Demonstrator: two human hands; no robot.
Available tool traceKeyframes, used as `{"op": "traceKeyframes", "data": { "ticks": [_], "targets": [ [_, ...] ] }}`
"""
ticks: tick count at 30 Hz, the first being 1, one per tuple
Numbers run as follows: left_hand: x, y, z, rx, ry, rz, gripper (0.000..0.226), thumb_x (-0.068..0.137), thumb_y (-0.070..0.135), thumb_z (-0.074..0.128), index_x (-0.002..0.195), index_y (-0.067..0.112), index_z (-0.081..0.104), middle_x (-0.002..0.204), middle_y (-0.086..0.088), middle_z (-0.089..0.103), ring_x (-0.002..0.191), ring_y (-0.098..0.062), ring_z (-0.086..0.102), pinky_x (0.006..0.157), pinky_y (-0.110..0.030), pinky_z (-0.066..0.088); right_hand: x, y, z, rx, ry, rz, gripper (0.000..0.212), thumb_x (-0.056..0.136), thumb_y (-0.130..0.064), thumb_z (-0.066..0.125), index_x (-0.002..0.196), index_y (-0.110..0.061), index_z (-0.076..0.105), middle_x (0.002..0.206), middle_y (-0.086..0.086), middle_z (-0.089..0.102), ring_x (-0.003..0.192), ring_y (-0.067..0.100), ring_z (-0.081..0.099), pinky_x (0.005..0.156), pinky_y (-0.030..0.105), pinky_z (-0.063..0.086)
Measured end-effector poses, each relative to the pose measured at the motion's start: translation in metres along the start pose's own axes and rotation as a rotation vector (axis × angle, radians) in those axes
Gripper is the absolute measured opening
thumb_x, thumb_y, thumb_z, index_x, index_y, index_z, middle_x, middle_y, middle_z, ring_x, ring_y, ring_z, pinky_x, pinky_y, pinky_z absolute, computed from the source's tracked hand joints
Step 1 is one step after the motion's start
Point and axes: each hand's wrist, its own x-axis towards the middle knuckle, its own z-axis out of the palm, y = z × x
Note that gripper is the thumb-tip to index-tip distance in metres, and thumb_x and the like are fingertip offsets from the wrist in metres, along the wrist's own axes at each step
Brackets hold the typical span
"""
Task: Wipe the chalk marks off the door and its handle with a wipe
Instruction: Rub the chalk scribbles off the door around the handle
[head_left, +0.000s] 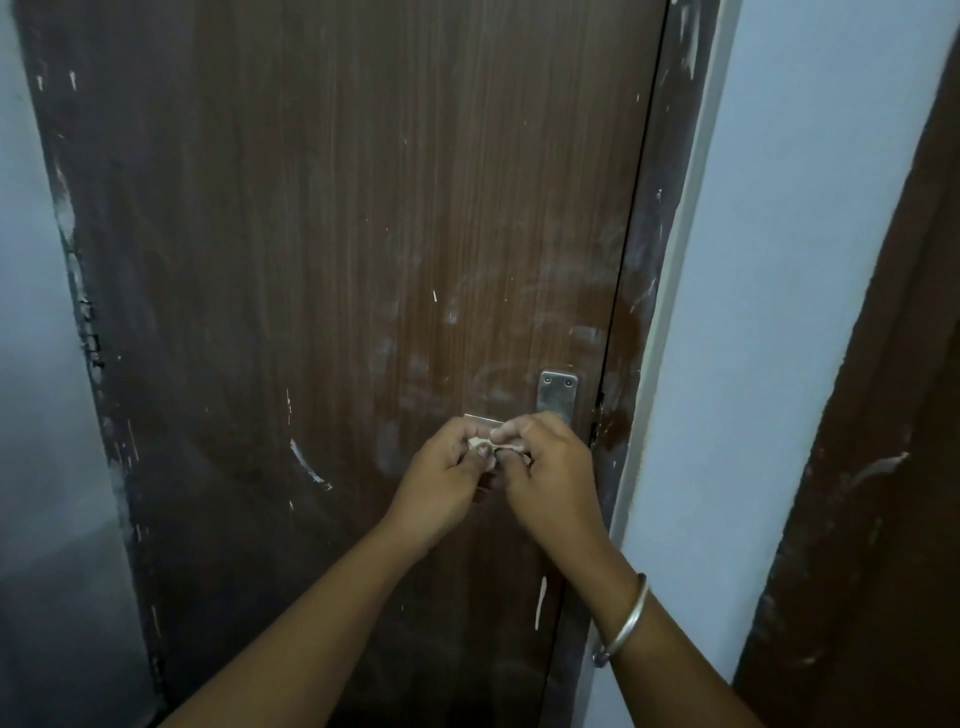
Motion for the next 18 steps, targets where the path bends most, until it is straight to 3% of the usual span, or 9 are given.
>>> {"op": "traceKeyframes", "data": {
  "ticks": [3, 7, 10, 12, 14, 18],
  "targets": [
    [-0.005, 0.003, 0.012, 0.007, -0.003, 0.014, 0.016, 0.092, 0.008, 0.052, 0.09, 0.021, 0.062, 0.079, -0.001, 0.069, 0.07, -0.012, 0.063, 0.063, -0.034, 0.05, -0.009, 0.003, -0.014, 0.099, 0.063, 0.113, 0.018, 0.077, 0.003, 0.065, 0.082, -0.013, 0.07, 0.086, -0.009, 0.055, 0.078, -0.004, 0.054, 0.068, 0.0, 0.039],
    [-0.014, 0.012, 0.029, -0.006, -0.037, 0.045, 0.014, 0.085, 0.004, 0.062, 0.085, 0.017, 0.066, 0.07, 0.007, 0.066, 0.063, -0.002, 0.058, 0.06, -0.023, 0.047, -0.026, 0.011, -0.039, 0.24, 0.08, 0.254, 0.026, 0.079, 0.001, 0.066, 0.082, -0.025, 0.07, 0.092, -0.008, 0.065, 0.087, 0.004, 0.061, 0.072, 0.008, 0.048],
    [-0.024, 0.02, 0.049, -0.029, -0.114, 0.035, 0.012, 0.082, -0.001, 0.064, 0.089, 0.007, 0.066, 0.078, -0.007, 0.065, 0.069, -0.013, 0.058, 0.065, -0.029, 0.049, -0.046, 0.015, -0.065, 0.415, 0.111, 0.34, 0.036, 0.078, 0.007, 0.065, 0.083, -0.029, 0.065, 0.086, -0.007, 0.07, 0.083, 0.009, 0.067, 0.069, 0.02, 0.053],
    [-0.035, 0.024, 0.067, -0.055, -0.191, 0.037, 0.015, 0.081, -0.006, 0.063, 0.092, 0.003, 0.065, 0.079, -0.014, 0.065, 0.067, -0.017, 0.058, 0.063, -0.027, 0.051, -0.067, 0.02, -0.087, 0.494, 0.163, 0.366, 0.036, 0.075, 0.012, 0.065, 0.084, -0.022, 0.063, 0.08, -0.007, 0.07, 0.077, 0.009, 0.068, 0.066, 0.017, 0.052],
    [-0.049, 0.026, 0.09, -0.092, -0.291, 0.023, 0.025, 0.08, -0.012, 0.061, 0.097, 0.007, 0.062, 0.076, -0.016, 0.063, 0.064, -0.018, 0.058, 0.06, -0.023, 0.052, -0.093, 0.028, -0.111, 0.516, 0.2, 0.407, 0.032, 0.073, 0.015, 0.066, 0.081, -0.015, 0.062, 0.076, -0.007, 0.07, 0.072, 0.009, 0.068, 0.064, 0.018, 0.053],
    [-0.092, 0.016, 0.151, -0.127, -0.542, -0.05, 0.039, 0.081, -0.014, 0.058, 0.093, 0.023, 0.064, 0.066, 0.0, 0.064, 0.064, -0.015, 0.062, 0.063, -0.026, 0.056, -0.164, 0.045, -0.165, 0.485, 0.263, 0.54, 0.026, 0.073, 0.014, 0.066, 0.076, -0.011, 0.068, 0.071, 0.003, 0.072, 0.064, 0.012, 0.066, 0.06, 0.019, 0.053]
  ]
}}
